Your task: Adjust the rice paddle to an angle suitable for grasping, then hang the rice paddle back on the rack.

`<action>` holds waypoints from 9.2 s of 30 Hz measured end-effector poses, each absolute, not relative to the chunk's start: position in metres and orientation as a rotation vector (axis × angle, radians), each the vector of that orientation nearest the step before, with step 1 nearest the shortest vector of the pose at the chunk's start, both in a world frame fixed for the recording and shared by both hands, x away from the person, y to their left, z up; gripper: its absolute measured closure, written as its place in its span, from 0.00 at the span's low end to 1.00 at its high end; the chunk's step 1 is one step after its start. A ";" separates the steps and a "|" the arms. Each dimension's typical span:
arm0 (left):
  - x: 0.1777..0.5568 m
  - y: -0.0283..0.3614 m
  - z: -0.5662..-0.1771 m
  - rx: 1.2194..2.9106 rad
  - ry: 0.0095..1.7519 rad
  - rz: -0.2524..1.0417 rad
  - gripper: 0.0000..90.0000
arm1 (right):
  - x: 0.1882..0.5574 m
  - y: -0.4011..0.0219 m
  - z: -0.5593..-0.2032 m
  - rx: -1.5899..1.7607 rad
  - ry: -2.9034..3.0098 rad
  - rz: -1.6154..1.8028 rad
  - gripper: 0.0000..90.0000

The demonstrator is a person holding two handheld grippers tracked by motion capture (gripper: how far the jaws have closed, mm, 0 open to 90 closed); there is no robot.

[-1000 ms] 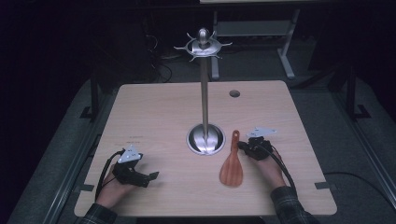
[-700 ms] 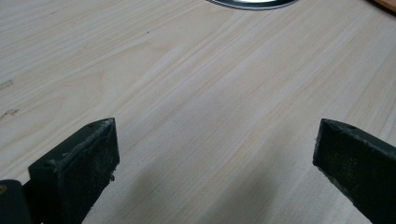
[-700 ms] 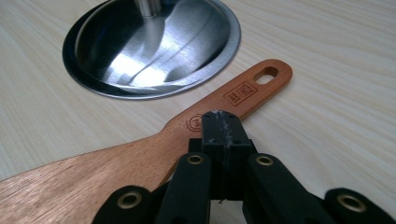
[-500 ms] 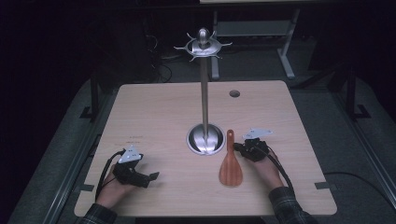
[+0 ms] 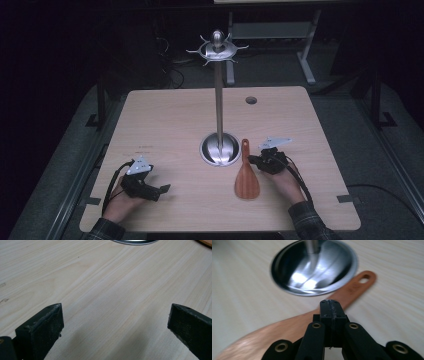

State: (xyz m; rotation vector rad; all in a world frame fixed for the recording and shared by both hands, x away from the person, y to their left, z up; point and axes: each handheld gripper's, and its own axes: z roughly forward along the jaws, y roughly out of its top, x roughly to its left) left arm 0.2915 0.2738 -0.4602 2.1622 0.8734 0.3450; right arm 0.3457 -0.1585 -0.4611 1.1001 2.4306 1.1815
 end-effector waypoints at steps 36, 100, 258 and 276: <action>0.291 0.275 -0.461 2.159 0.882 0.339 0.00 | 0.300 -0.111 -0.461 0.964 2.700 0.984 0.99; 0.291 0.273 -0.461 2.167 0.877 0.342 0.00 | 0.332 -0.202 -0.435 1.315 2.466 0.956 0.71; 0.289 0.273 -0.461 2.175 0.875 0.336 0.00 | 0.340 -0.167 -0.230 0.637 2.015 1.840 0.72; 0.288 0.273 -0.461 2.170 0.881 0.324 0.00 | 0.353 -0.149 -0.226 0.624 2.023 1.853 0.72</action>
